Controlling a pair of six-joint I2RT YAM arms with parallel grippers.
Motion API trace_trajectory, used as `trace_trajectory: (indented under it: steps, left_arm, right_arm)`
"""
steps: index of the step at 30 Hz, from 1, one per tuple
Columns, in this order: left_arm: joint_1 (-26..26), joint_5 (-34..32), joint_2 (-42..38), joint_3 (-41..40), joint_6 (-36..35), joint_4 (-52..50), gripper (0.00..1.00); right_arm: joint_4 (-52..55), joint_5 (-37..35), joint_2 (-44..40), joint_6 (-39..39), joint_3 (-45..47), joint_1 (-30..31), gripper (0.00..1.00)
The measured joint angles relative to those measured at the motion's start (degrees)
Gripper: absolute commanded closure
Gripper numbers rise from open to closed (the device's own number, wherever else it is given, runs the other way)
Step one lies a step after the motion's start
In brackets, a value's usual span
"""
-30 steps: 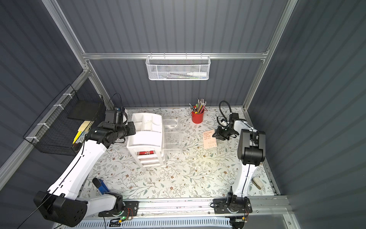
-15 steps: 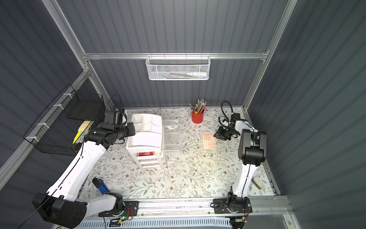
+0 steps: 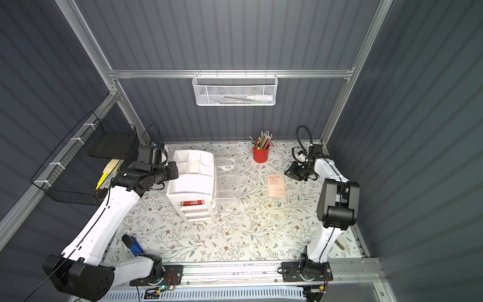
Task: Take the postcards out of the drawer
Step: Close the drawer in the storage box.
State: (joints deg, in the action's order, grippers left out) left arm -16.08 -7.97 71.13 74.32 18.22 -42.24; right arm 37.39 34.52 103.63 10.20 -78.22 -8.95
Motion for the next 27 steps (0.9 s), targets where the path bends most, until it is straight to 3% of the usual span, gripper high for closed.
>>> trace_trajectory:
  steps: [9, 18, 27]
  left_arm:
    - [0.0, 0.2, 0.0, 0.0, 0.0, 0.0, 1.0]
    - [0.0, 0.7, 0.1, 0.0, -0.7, 0.5, 1.0]
    - [0.0, 1.1, 0.0, -0.6, -1.1, 1.6, 1.0]
  right_arm:
    - [-3.5, 1.5, -10.4, 5.0, 6.4, 2.3, 0.82]
    - [-8.5, 1.6, -17.8, 9.4, 9.7, 12.6, 0.89]
    - [-13.3, 0.4, -18.7, 12.4, 10.0, 20.5, 0.93]
